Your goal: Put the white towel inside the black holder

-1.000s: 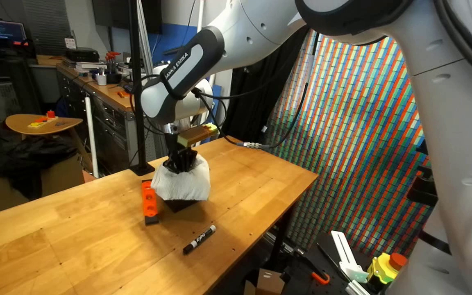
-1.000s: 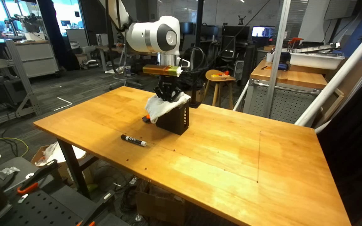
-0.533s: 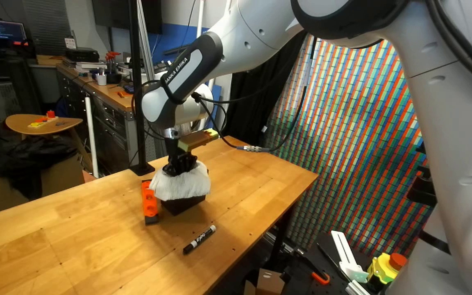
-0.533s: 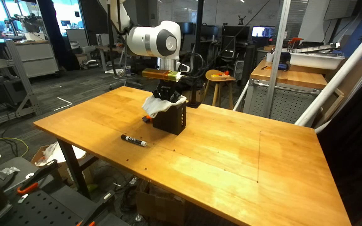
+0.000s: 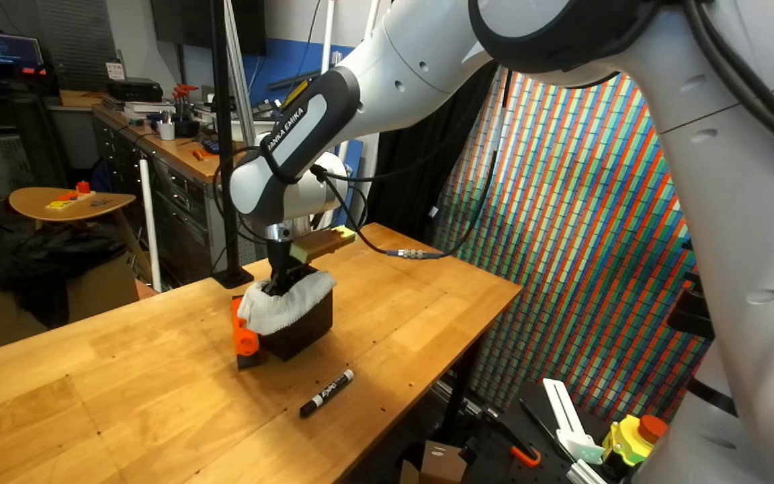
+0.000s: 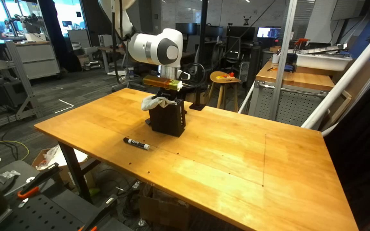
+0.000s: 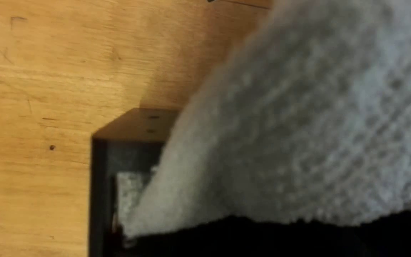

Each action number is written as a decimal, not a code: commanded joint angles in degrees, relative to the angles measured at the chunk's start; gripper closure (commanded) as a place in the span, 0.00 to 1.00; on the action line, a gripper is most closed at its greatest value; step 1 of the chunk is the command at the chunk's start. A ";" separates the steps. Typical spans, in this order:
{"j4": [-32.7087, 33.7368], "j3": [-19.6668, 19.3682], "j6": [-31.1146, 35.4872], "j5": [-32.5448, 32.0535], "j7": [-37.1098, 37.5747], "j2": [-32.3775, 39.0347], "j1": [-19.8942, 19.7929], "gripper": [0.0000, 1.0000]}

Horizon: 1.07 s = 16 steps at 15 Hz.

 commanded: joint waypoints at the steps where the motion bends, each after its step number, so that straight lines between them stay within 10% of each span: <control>1: -0.08 2.53 2.85 2.46 -3.74 2.76 -0.92 1.00; 16: -4.37 0.14 0.17 -2.06 -12.34 -16.22 -3.57 1.00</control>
